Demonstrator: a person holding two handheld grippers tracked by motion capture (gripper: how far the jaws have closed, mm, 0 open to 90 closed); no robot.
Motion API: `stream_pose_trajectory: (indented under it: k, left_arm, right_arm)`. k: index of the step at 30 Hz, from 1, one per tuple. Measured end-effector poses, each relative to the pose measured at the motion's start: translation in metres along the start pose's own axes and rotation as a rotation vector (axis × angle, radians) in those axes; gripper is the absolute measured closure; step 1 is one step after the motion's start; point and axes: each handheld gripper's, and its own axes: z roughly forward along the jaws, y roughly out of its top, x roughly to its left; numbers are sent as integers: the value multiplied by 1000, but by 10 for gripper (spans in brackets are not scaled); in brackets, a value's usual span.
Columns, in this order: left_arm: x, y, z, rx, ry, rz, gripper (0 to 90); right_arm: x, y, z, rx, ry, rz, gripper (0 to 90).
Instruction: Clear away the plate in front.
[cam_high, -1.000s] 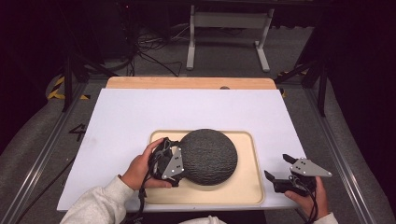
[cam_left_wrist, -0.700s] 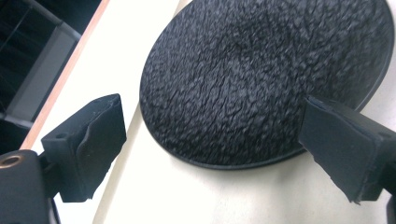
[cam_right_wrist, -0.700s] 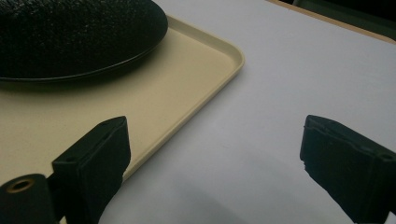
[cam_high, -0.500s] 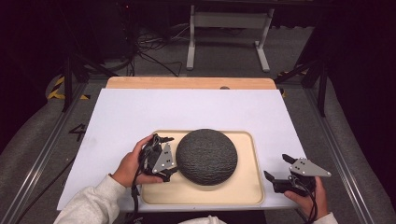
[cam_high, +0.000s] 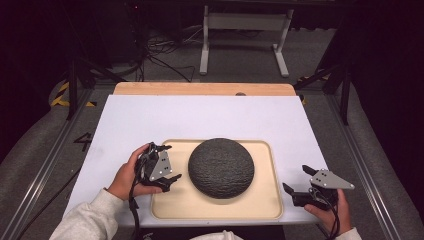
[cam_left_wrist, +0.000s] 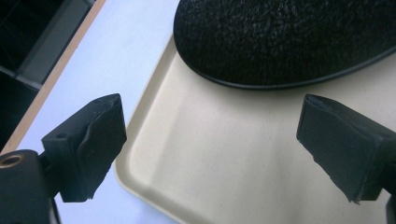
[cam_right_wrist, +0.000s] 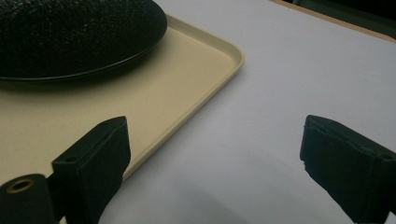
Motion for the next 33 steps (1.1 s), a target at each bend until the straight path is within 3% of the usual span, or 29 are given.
stream_pose_trajectory:
  k: [6, 9, 18, 20, 33]
  left_arm:
    - [2, -11, -2, 18, 19, -15, 88]
    - [4, -20, -4, 36, 20, -49, 88]
    - [10, -41, -9, 53, 41, -85, 90]
    - [11, -47, -12, 46, 43, -119, 90]
    - [15, -68, -24, 42, 57, -180, 91]
  right_arm:
    - [0, 0, 0, -1, 2, -1, 90]
    - [0, 0, 0, -1, 2, -2, 89]
    - [0, -1, 0, 1, 4, -3, 90]
    - [0, -1, 0, 0, 3, -2, 90]
    - [0, -1, 1, 3, 2, -5, 90]
